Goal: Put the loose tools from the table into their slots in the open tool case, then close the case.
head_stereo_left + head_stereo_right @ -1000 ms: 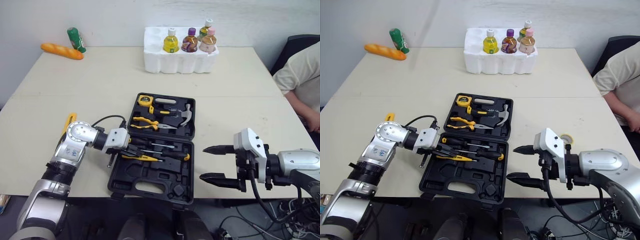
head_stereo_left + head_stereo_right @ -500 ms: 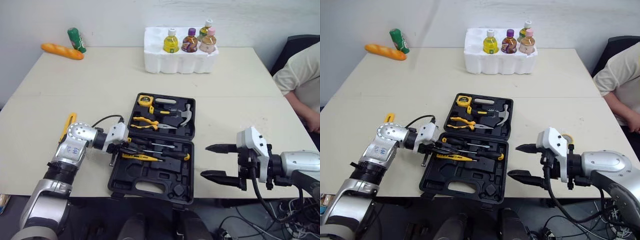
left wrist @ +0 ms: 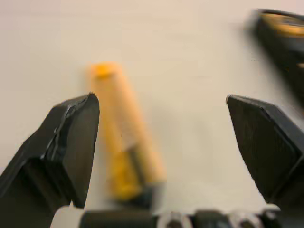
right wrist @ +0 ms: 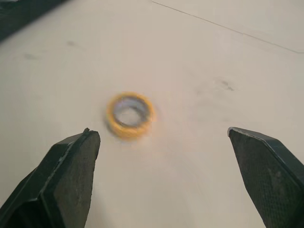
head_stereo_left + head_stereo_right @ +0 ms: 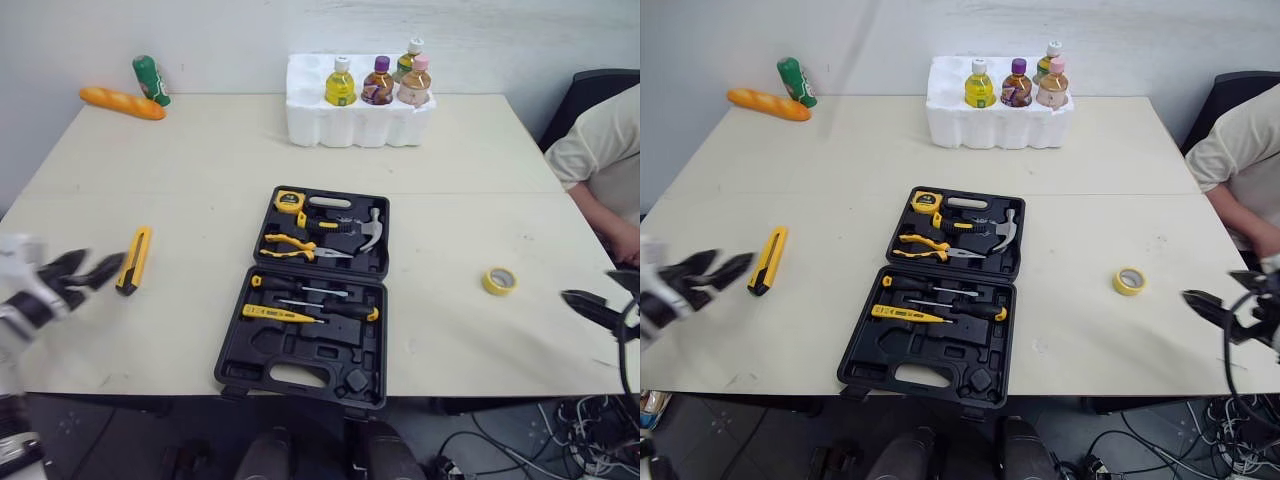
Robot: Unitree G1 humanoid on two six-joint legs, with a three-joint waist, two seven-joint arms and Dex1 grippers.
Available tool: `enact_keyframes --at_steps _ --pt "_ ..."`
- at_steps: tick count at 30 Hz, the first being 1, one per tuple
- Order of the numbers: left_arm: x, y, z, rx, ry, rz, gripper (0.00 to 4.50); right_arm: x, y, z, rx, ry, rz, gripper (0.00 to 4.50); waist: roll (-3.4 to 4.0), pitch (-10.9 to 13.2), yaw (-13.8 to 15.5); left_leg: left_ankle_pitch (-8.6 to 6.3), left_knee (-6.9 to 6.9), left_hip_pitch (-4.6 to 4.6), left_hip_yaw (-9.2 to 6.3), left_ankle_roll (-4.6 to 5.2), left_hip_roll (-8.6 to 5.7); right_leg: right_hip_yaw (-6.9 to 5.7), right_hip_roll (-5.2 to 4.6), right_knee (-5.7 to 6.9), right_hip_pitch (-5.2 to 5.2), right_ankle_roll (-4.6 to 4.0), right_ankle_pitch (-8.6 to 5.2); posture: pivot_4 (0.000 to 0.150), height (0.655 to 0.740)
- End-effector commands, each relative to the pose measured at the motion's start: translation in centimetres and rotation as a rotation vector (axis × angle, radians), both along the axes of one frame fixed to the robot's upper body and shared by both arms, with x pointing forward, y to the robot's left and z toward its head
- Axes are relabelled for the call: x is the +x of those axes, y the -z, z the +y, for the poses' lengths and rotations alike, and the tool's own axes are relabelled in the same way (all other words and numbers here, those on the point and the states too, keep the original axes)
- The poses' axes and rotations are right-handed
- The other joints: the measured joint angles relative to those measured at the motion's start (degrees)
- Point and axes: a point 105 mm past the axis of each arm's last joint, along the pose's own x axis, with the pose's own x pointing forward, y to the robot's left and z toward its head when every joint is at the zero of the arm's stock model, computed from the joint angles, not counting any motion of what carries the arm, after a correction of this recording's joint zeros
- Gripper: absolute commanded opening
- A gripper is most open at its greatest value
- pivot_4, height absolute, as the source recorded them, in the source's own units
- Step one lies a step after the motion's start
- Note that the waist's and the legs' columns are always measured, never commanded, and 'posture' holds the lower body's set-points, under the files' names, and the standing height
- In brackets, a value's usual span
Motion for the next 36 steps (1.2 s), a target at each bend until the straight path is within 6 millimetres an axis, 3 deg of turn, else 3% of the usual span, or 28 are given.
enact_keyframes --at_steps 1,5,9,12,15,17,20,24,29,32,36 --pt "-2.5 0.0 4.5 0.081 -0.217 0.032 4.49 -0.7 -0.9 -3.0 -0.052 0.107 -0.035 4.50 0.01 0.0 0.0 -0.01 -0.02 0.01 0.01 0.00 0.00 0.01 -0.02 0.00 0.01 0.00 0.00 0.150 0.7367" --pt "-4.0 1.5 6.9 0.098 -0.353 0.114 4.49 -0.6 -0.2 -4.3 -0.053 0.159 -0.030 4.50 0.01 0.0 0.1 0.00 -0.47 0.31 0.20 -0.01 -0.01 0.15 -0.08 -0.07 0.09 -0.03 -0.01 0.150 0.7367" --pt "-2.9 1.5 5.3 0.119 -0.282 0.137 4.49 0.6 -0.9 -2.5 -0.037 0.088 -0.062 4.50 0.01 0.0 -0.1 0.07 -0.71 0.48 0.30 -0.11 0.00 0.16 -0.10 -0.04 0.10 -0.09 -0.05 0.150 0.7367" --pt "-0.8 0.6 1.8 0.101 -0.156 0.135 4.49 1.8 -2.2 2.3 0.017 -0.111 -0.093 4.50 0.02 0.0 -0.3 0.09 -0.72 0.50 0.30 -0.14 0.01 0.18 -0.11 0.00 0.11 -0.09 -0.05 0.150 0.7367" --pt "0.4 0.4 -1.0 0.144 -0.063 0.166 4.49 1.7 -3.0 7.1 0.070 -0.304 -0.080 4.50 0.02 0.0 -0.5 0.10 -0.72 0.50 0.29 -0.17 0.02 0.17 -0.10 0.03 0.11 -0.09 -0.05 0.150 0.7367" --pt "1.2 0.4 -2.7 0.119 -0.026 0.200 4.49 0.9 -3.7 11.4 0.116 -0.489 -0.058 4.50 0.02 0.0 -0.5 0.10 -0.76 0.49 0.28 -0.18 0.03 0.16 -0.08 0.02 0.10 -0.09 -0.05 0.150 0.7367" --pt "2.3 0.9 -3.7 0.120 -0.048 0.290 4.49 -0.9 -5.1 17.8 0.184 -0.783 -0.037 4.50 0.01 0.0 -1.1 0.10 -0.74 0.48 0.28 -0.18 0.03 0.16 -0.08 0.03 0.10 -0.08 -0.05 0.150 0.7367" --pt "3.4 1.7 -4.5 0.122 -0.062 0.368 4.49 -2.3 -6.6 22.2 0.203 -0.998 -0.046 4.50 -0.02 0.0 -1.3 0.13 -0.71 0.50 0.27 -0.21 0.03 0.15 -0.05 0.06 0.10 -0.07 -0.04 0.150 0.7367" --pt "4.5 3.1 -4.9 0.114 -0.064 0.420 4.49 -2.2 -7.8 24.2 0.187 -1.095 -0.074 4.50 -0.09 0.0 -1.1 0.14 -0.69 0.43 0.24 -0.24 0.02 0.12 -0.05 -0.02 0.07 -0.07 -0.04 0.150 0.7367" --pt "5.2 3.2 -5.1 0.102 -0.059 0.383 3.64 -2.2 -8.2 24.9 0.185 -1.128 -0.084 4.50 -0.10 0.0 -1.0 0.17 -0.69 0.42 0.24 -0.28 0.02 0.11 -0.07 -0.02 0.05 -0.07 -0.04 0.150 0.7367" --pt "5.1 3.9 -5.9 0.103 -0.016 0.421 1.85 -2.2 -8.4 25.0 0.185 -1.132 -0.089 4.50 -0.10 0.0 -0.9 0.17 -0.69 0.42 0.22 -0.29 0.02 0.10 -0.07 -0.02 0.06 -0.07 -0.04 0.150 0.7367"
